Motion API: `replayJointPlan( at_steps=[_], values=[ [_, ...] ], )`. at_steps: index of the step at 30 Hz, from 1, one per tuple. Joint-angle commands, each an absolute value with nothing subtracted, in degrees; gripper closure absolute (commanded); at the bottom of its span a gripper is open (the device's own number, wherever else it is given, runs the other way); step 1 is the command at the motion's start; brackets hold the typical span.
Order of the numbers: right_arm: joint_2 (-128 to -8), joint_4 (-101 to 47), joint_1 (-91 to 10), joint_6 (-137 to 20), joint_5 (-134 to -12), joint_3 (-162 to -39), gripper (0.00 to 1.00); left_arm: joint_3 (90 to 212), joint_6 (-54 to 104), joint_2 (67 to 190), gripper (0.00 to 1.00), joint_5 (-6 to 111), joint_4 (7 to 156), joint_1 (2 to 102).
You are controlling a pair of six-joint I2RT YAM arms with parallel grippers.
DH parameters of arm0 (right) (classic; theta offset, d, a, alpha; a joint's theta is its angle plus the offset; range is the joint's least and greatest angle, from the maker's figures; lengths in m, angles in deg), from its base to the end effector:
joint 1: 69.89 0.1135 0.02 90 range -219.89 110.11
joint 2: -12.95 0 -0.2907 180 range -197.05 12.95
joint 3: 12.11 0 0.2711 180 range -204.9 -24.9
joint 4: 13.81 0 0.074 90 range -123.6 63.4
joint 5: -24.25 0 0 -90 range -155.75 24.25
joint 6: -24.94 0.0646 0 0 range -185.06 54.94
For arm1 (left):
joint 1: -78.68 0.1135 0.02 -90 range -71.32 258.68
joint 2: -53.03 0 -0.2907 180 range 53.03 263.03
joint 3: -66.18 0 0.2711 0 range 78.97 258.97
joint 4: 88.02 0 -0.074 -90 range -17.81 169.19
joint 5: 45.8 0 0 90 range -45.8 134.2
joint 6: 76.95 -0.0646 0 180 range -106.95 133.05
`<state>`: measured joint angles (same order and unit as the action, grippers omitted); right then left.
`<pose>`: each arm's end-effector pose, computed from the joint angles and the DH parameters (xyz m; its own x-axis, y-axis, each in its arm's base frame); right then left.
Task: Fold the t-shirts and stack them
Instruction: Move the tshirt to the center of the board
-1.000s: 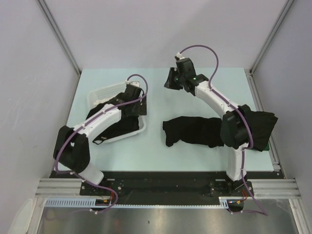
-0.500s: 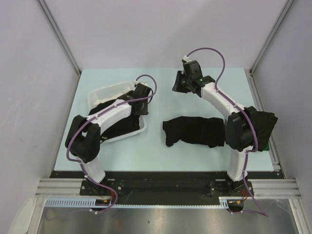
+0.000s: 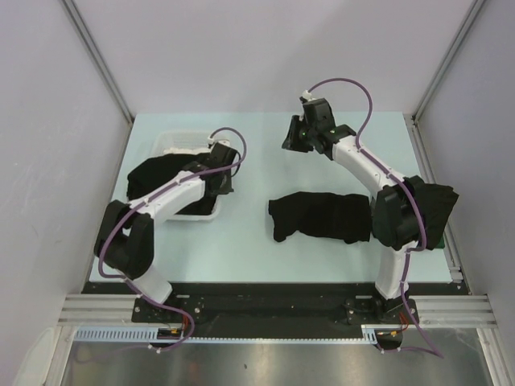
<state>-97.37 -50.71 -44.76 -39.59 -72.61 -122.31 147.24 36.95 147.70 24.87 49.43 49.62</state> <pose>0.4515 0.2203 0.3024 -0.7106 0.1383 -0.6899 -0.2242 0.8849 0.4083 0.3446 -0.1670 0.2273 -0.7842 -0.0016 -0.6205 -0.0224 0.9994 0.0257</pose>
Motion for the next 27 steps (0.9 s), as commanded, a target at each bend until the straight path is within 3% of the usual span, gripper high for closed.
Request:
replayJointPlan(
  at_steps=[1,10,27],
  values=[
    [-95.86,-49.01,-44.31,-39.05,-74.01,-123.87,0.74,143.66,39.77,143.91,1.00,22.93,45.79,56.17],
    [-92.88,-51.11,-44.22,-40.72,-72.88,-121.67,0.74,144.27,37.75,144.78,1.00,24.59,44.13,65.23],
    [-93.13,-48.83,-45.02,-39.66,-73.75,-122.19,0.73,137.87,39.94,138.72,1.00,18.71,27.52,67.87]
  ],
)
